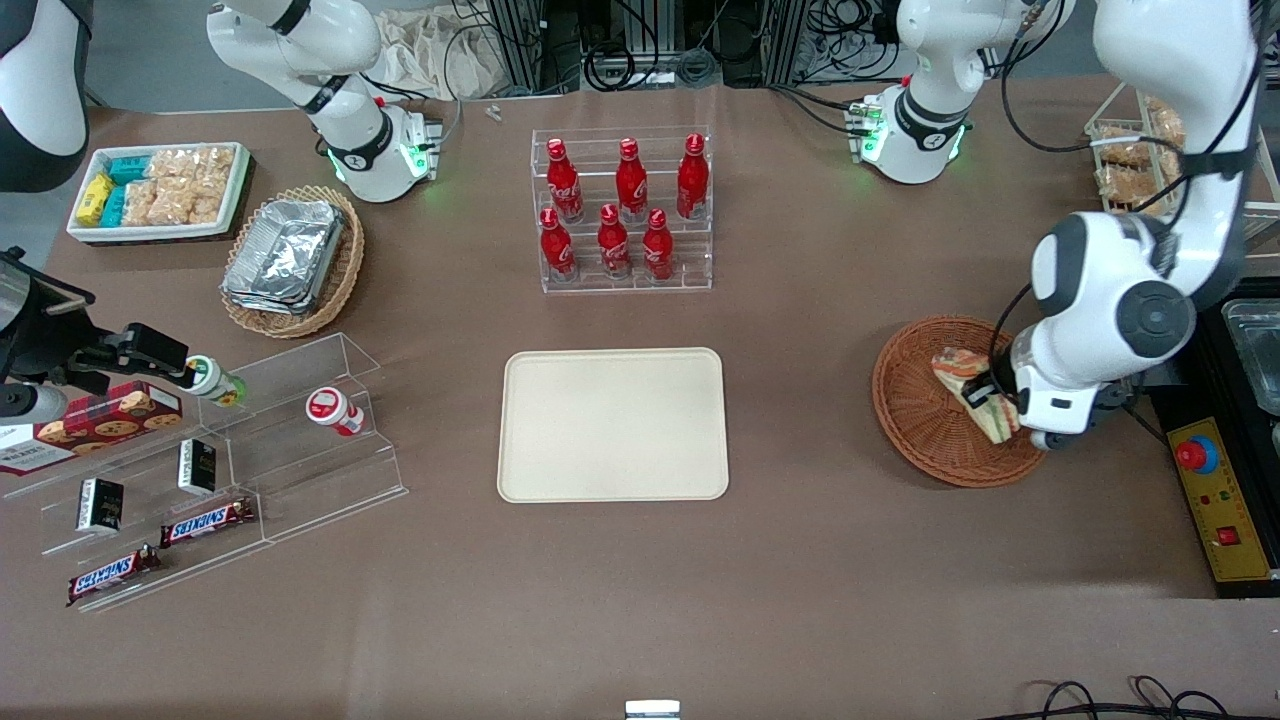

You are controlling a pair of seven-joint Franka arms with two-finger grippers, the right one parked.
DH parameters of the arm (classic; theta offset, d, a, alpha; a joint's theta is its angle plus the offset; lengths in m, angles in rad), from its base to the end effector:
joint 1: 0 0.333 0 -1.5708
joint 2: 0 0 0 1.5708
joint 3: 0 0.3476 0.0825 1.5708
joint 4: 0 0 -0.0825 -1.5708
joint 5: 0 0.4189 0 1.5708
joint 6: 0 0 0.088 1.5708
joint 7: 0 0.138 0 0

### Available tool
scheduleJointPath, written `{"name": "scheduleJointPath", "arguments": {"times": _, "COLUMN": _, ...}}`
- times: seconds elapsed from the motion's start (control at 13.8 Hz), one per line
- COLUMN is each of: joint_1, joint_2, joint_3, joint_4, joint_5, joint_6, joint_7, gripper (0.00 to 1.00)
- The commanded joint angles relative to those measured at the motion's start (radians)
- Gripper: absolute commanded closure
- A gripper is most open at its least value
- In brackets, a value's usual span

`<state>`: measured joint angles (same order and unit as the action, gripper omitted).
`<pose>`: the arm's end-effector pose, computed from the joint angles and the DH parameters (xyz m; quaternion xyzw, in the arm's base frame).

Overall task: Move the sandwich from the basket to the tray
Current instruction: 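Close the left gripper on the sandwich and lift it up, then carry the held sandwich over to the cream tray and lower it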

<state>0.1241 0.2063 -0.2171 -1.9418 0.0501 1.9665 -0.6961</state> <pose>0.6077 -0.0486 0.3480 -0.9545 -0.2850 0.0813 0.0338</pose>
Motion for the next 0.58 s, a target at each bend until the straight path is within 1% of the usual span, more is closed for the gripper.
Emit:
{"name": "scheduleJointPath", "arguments": {"times": 0.0, "joint_1": 0.003, "joint_2": 0.002, "joint_3": -0.031, "joint_4": 0.231, "joint_5": 0.001, "joint_6": -0.266, "joint_7": -0.005, "gripper": 1.0}}
{"name": "scheduleJointPath", "arguments": {"times": 0.15, "joint_1": 0.002, "joint_2": 0.002, "joint_3": -0.051, "joint_4": 0.389, "joint_5": -0.013, "joint_6": -0.413, "joint_7": 0.102, "gripper": 1.0}}
{"name": "scheduleJointPath", "arguments": {"times": 0.22, "joint_1": 0.0, "joint_2": 0.002, "joint_3": -0.061, "joint_4": 0.449, "joint_5": -0.018, "joint_6": -0.473, "joint_7": 0.153, "gripper": 1.0}}
{"name": "scheduleJointPath", "arguments": {"times": 0.29, "joint_1": 0.002, "joint_2": 0.002, "joint_3": -0.089, "joint_4": 0.493, "joint_5": -0.032, "joint_6": -0.51, "joint_7": 0.179, "gripper": 1.0}}
{"name": "scheduleJointPath", "arguments": {"times": 0.36, "joint_1": 0.002, "joint_2": 0.002, "joint_3": -0.128, "joint_4": 0.52, "joint_5": -0.059, "joint_6": -0.515, "joint_7": 0.181, "gripper": 1.0}}
{"name": "scheduleJointPath", "arguments": {"times": 0.44, "joint_1": -0.003, "joint_2": 0.007, "joint_3": -0.169, "joint_4": 0.527, "joint_5": -0.067, "joint_6": -0.515, "joint_7": 0.182, "gripper": 1.0}}
{"name": "scheduleJointPath", "arguments": {"times": 0.51, "joint_1": -0.003, "joint_2": 0.013, "joint_3": -0.23, "joint_4": 0.529, "joint_5": -0.068, "joint_6": -0.514, "joint_7": 0.185, "gripper": 1.0}}
